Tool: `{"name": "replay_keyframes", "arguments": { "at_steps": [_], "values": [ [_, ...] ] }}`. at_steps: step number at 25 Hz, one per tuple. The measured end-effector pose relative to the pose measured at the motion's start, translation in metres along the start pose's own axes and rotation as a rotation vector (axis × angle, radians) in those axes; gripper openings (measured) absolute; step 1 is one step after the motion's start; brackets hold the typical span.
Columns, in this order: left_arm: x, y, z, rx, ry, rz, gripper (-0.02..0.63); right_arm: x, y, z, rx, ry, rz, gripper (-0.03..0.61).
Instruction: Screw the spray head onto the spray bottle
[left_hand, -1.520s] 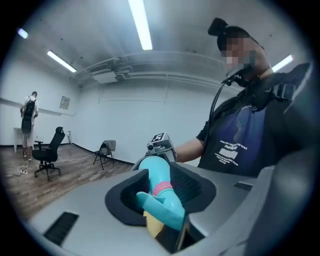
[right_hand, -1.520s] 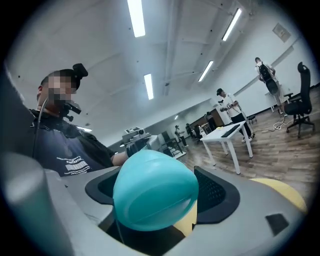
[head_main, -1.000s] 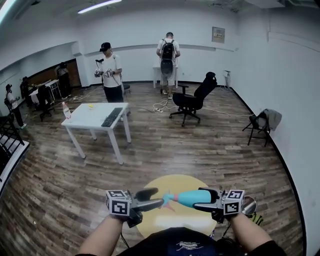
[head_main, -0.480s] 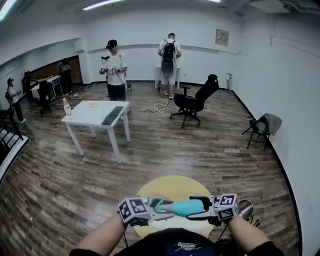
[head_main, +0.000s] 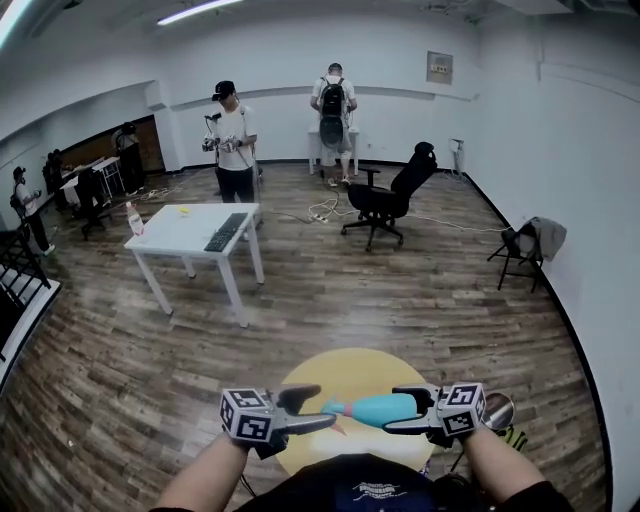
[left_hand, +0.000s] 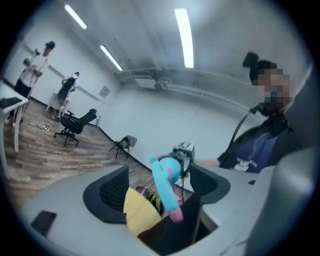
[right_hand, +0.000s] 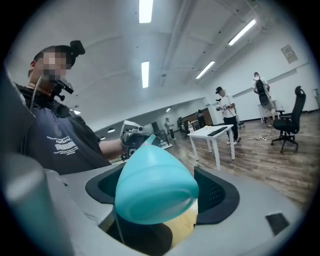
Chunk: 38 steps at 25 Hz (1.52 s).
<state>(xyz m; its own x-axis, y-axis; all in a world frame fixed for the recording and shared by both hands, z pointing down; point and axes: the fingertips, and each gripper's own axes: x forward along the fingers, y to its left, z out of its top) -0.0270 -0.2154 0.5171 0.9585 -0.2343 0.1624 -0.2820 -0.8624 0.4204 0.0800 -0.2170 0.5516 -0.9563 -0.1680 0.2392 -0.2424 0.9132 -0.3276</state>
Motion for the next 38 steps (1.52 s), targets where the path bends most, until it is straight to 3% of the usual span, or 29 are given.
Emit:
{"name": "replay_keyframes", "arguments": {
  "at_steps": [1, 2, 3, 5, 9, 10, 12, 14, 16, 18, 20, 22, 24, 26, 27, 28, 33, 35, 38],
  "values": [
    [0.016, -0.007, -0.010, 0.086, 0.079, -0.009, 0.398, 0.006, 0.005, 0.003, -0.038, 0.022, 0.012, 0.440],
    [0.030, -0.017, -0.017, 0.180, 0.135, -0.029, 0.288, 0.011, 0.008, 0.005, -0.063, 0.038, 0.028, 0.440],
    [0.038, -0.028, -0.019, 0.264, 0.163, -0.057, 0.222, 0.011, 0.011, 0.005, -0.066, 0.044, 0.052, 0.443],
    [0.042, -0.046, -0.019, 0.396, 0.200, -0.098, 0.206, 0.007, 0.020, 0.003, -0.030, 0.043, 0.107, 0.443],
    [0.043, -0.063, -0.033, 0.665, 0.377, -0.127, 0.206, 0.014, 0.034, -0.028, -0.070, 0.177, 0.139, 0.439],
    [0.043, -0.063, -0.035, 0.663, 0.392, -0.136, 0.206, 0.016, 0.035, -0.031, -0.062, 0.183, 0.146, 0.437],
    [0.040, -0.057, -0.030, 0.534, 0.338, -0.143, 0.209, 0.016, 0.035, -0.025, -0.013, 0.130, 0.165, 0.436],
    [0.030, -0.042, -0.016, 0.346, 0.194, -0.102, 0.219, 0.013, 0.031, -0.011, 0.043, 0.044, 0.163, 0.430],
    [0.009, -0.021, 0.006, 0.146, -0.015, -0.048, 0.315, 0.008, 0.023, -0.003, 0.083, -0.019, 0.135, 0.428],
    [-0.019, -0.003, 0.028, -0.035, -0.221, -0.033, 0.362, -0.003, 0.013, -0.004, 0.123, -0.056, 0.095, 0.428],
    [-0.037, 0.007, 0.038, -0.117, -0.301, -0.014, 0.365, -0.014, 0.005, -0.009, 0.145, -0.060, 0.062, 0.428],
    [-0.036, 0.010, 0.030, -0.082, -0.232, 0.010, 0.365, -0.018, 0.004, -0.013, 0.132, -0.032, 0.056, 0.428],
    [-0.014, -0.002, 0.014, 0.010, -0.087, -0.011, 0.365, -0.009, 0.011, -0.016, 0.079, 0.035, 0.076, 0.428],
    [0.018, -0.025, -0.007, 0.158, 0.079, -0.074, 0.365, 0.006, 0.024, -0.015, 0.017, 0.100, 0.111, 0.428],
    [0.031, -0.037, -0.016, 0.258, 0.147, -0.102, 0.317, 0.011, 0.028, -0.012, 0.003, 0.110, 0.130, 0.428],
    [0.040, -0.046, -0.023, 0.358, 0.188, -0.119, 0.238, 0.013, 0.030, -0.008, 0.000, 0.104, 0.145, 0.429],
    [0.047, -0.066, -0.028, 0.668, 0.243, -0.122, 0.229, 0.006, 0.034, -0.009, -0.025, 0.087, 0.145, 0.436],
    [0.049, -0.066, -0.029, 0.668, 0.244, -0.122, 0.229, 0.005, 0.033, -0.010, -0.029, 0.084, 0.145, 0.436],
    [0.043, -0.050, -0.014, 0.404, 0.129, -0.117, 0.238, 0.001, 0.029, 0.010, 0.060, -0.019, 0.163, 0.426]
  ]
}}
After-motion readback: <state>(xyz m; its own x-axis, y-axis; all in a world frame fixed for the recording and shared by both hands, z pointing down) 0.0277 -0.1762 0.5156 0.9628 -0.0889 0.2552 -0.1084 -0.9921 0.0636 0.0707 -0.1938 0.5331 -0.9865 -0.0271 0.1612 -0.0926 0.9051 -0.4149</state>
